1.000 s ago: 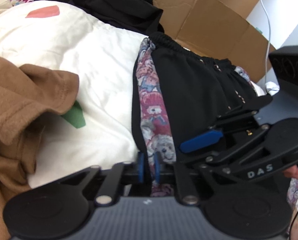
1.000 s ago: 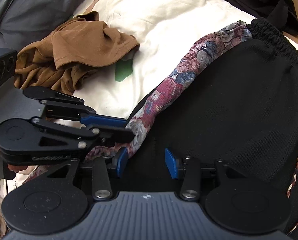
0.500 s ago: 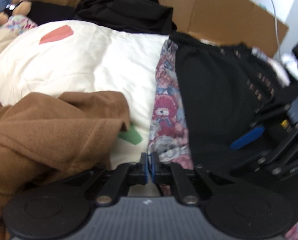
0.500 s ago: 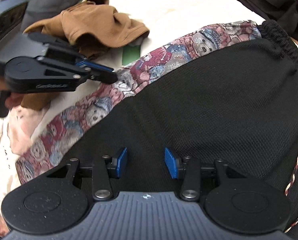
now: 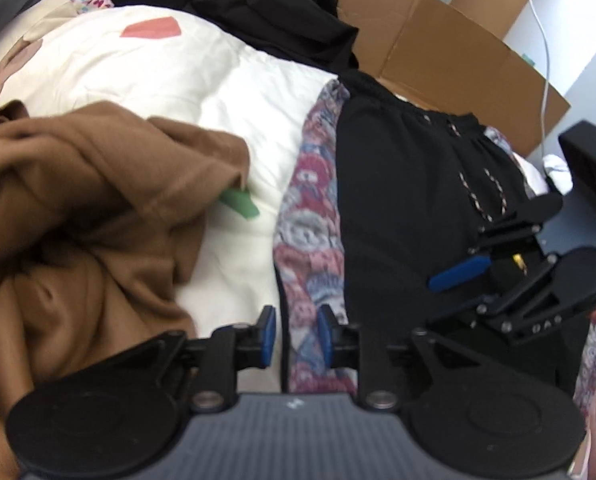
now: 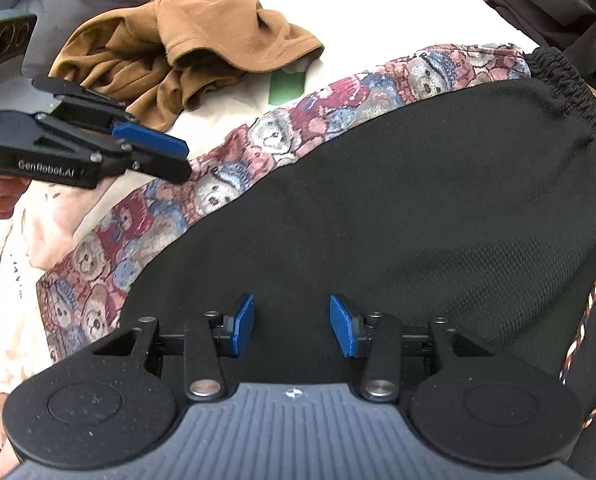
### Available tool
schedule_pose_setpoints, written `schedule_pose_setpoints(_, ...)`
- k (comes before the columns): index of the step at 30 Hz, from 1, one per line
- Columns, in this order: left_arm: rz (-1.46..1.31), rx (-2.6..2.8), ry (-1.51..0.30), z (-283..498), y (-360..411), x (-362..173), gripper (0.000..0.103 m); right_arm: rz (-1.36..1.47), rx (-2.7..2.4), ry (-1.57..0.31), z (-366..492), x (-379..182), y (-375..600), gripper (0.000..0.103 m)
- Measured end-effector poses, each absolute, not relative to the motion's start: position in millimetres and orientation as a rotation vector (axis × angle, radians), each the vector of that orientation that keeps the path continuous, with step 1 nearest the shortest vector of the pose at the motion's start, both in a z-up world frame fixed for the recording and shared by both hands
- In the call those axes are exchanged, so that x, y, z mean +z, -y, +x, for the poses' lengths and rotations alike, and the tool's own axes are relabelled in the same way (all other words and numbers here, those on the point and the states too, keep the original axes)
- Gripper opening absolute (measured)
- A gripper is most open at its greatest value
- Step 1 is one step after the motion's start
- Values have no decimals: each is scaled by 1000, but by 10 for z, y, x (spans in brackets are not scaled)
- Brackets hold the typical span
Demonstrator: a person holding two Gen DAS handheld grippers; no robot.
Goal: Fold clothes
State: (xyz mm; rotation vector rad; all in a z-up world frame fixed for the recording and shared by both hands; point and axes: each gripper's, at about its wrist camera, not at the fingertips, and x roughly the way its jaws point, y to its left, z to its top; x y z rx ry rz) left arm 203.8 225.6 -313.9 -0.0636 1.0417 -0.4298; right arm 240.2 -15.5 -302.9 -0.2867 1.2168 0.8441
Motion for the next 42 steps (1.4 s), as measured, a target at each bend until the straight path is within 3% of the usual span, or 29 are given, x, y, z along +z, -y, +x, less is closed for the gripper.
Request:
schedule_pose_setpoints(5,-16,-396,-1094,2015,-2193,-3242,24,-307,857,-1223,2315,-3019,162,47)
schedule_pose_setpoints(12,-31,-354,-1128,1788,-2325,-3308,9,-352,871,-1248,2120,-3043,273,47)
schedule_pose_setpoints(15,-17,-345,-1137,1694,-2369,-3284,8,-356,868,-1263,1996,-3055,377,48)
schedule_pose_setpoints(23,-60,-339,-1178,1351,-2521,-3184,21,-395,884,-1282,1690,-3039,593,48)
schedule_pose_setpoints(25,-99,-339,-1196,1266,-2558,-3185,39,-403,889,-1284,1616,-3023,630,48)
schedule_pose_setpoints(26,-118,-340,-1205,1223,-2575,-3187,43,-406,892,-1284,1575,-3013,650,48)
schedule_pose_setpoints(29,-136,-362,-1235,1110,-2587,-3215,46,-408,895,-1264,1452,-2977,706,48)
schedule_pose_setpoints(32,-113,-375,-1271,1022,-2581,-3274,40,-398,888,-1247,1319,-2935,776,48)
schedule_pose_setpoints(34,-84,-401,-1303,982,-2572,-3314,15,-373,906,-1262,1213,-2921,825,48)
schedule_pose_setpoints(37,-40,-442,-1329,941,-2564,-3324,8,-360,939,-1321,1047,-2985,852,48)
schedule_pose_setpoints(42,-9,-450,-1342,932,-2574,-3292,7,-386,973,-1391,738,-3125,857,47)
